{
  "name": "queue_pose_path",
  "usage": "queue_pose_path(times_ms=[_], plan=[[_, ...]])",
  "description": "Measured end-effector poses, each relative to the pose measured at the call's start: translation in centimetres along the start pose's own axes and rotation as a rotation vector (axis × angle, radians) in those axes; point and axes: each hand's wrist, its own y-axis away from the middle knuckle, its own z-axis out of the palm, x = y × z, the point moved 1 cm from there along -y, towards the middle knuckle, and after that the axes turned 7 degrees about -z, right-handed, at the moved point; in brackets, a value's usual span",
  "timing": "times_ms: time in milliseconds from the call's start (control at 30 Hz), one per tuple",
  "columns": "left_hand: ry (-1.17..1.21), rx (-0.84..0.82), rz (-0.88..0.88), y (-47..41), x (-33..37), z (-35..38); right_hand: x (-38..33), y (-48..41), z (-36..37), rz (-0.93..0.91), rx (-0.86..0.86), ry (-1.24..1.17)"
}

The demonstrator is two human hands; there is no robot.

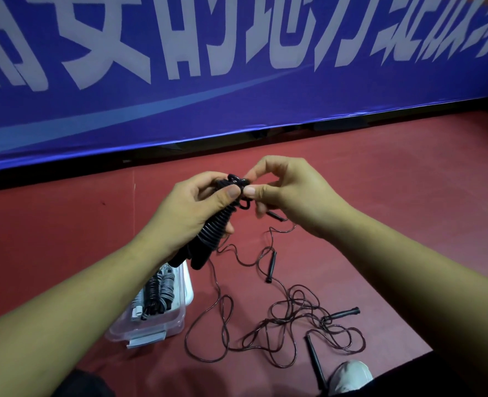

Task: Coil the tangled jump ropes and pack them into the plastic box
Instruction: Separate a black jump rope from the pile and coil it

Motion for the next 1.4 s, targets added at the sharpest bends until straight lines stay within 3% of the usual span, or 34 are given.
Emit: queue_pose_path(times_ms=[67, 167, 233, 300, 367, 467, 533, 700, 800, 933, 1033, 1133, 1200, 1300, 1400], plan=[[-0.029, -0.014, -0.011, 0.1, 0.0, 0.0, 0.1, 0.0, 0.2, -0.001, 0.011, 0.054], [-0.108, -0.019, -0.032, 0.0, 0.3, -0.5, 0.1, -0.4, -0.1, 0.072, -0.062, -0.073], [-0.252, -0.012, -0.005, -0.1, 0.3, -0.9, 0.1, -0.6, -0.5, 0.138, -0.116, -0.115], [-0.438, -0.025, 0.034, 0.1, 0.1, -1.0, 0.5, -0.6, -0.3, 0.144, -0.131, 0.015], [-0.505, -0.030, 0.025, 0.4, -0.2, -0.9, 0.8, -0.7, 0.4, 0.133, -0.104, 0.113], [-0.504, 0.038, -0.025, 0.1, -0.1, -1.1, 1.1, -1.1, 0.2, 0.141, 0.050, -0.004], [-0.398, 0.062, -0.090, -0.1, 0.1, -1.4, 1.1, -1.4, -0.6, 0.109, 0.102, -0.010], [-0.114, 0.022, -0.241, -0.3, -0.3, -1.3, 0.9, -1.3, 0.4, 0.014, -0.010, 0.097], [0.204, 0.018, -0.328, -0.9, -0.2, -1.4, 1.0, -1.7, 1.3, 0.039, 0.047, 0.219], [0.406, 0.123, -0.290, -1.9, -0.4, -2.7, 2.1, -2.1, 3.6, 0.171, 0.048, 0.029], [0.465, 0.236, -0.210, -2.9, -0.4, -4.4, 3.4, -2.5, 6.6, 0.215, -0.039, -0.099], [0.446, 0.234, -0.210, -3.8, -0.8, -6.5, 4.4, -4.2, 8.5, 0.204, 0.028, -0.152], [0.452, 0.236, -0.253, -3.9, -1.7, -8.1, 5.3, -5.5, 9.5, 0.189, 0.077, -0.115], [0.499, 0.261, -0.332, -4.1, -4.2, -11.1, 7.3, -6.9, 12.1, 0.188, 0.022, -0.123], [0.309, 0.228, -0.466, -3.9, -7.7, -14.7, 10.5, -8.1, 15.6, 0.230, -0.046, -0.043]])
